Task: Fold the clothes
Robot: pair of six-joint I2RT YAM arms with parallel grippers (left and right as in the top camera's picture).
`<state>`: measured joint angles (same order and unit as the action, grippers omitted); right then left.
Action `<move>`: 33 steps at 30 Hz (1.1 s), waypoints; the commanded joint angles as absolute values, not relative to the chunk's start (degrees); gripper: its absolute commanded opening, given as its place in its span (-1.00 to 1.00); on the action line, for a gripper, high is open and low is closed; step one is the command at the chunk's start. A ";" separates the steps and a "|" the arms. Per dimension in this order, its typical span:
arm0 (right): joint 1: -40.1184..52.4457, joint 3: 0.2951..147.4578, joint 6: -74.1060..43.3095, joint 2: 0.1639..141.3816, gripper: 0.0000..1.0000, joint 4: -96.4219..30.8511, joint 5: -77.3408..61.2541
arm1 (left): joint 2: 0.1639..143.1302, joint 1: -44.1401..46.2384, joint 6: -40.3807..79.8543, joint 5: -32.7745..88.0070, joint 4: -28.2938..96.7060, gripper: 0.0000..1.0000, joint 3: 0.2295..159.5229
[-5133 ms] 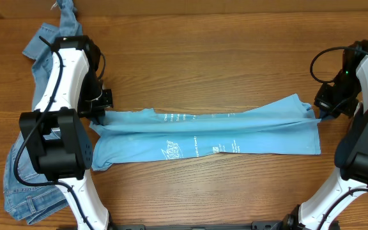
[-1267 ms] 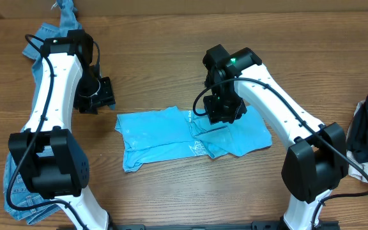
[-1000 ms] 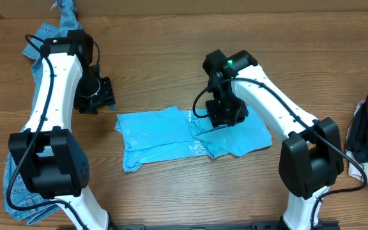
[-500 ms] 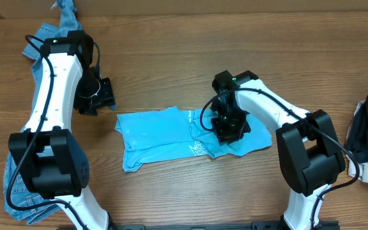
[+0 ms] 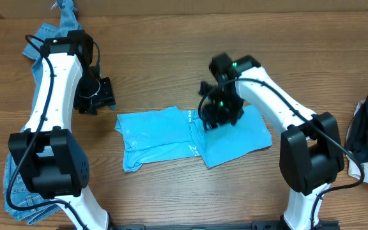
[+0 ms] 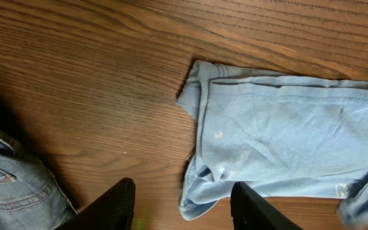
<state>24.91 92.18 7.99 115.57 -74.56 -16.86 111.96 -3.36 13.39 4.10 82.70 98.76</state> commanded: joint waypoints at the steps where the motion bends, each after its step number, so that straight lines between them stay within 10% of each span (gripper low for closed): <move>1: 25.02 94.45 2.70 115.44 0.37 -72.44 -11.64 | 110.89 -2.92 13.32 4.54 82.67 0.04 98.78; 23: 31.51 93.58 -4.60 124.25 0.46 -66.50 -7.55 | 110.89 -2.96 13.28 4.51 82.61 0.04 98.78; 28: 31.42 93.49 -6.04 124.42 -0.82 -65.84 -7.51 | 110.89 -2.98 13.26 4.51 82.43 0.04 98.78; 33: 31.38 94.96 -6.04 124.03 -0.92 -67.70 -6.50 | 110.89 -2.96 13.26 4.49 82.41 0.05 98.78</move>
<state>31.53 93.69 -5.76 124.29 -66.54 -7.25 111.96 -3.36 13.39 4.10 82.59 98.76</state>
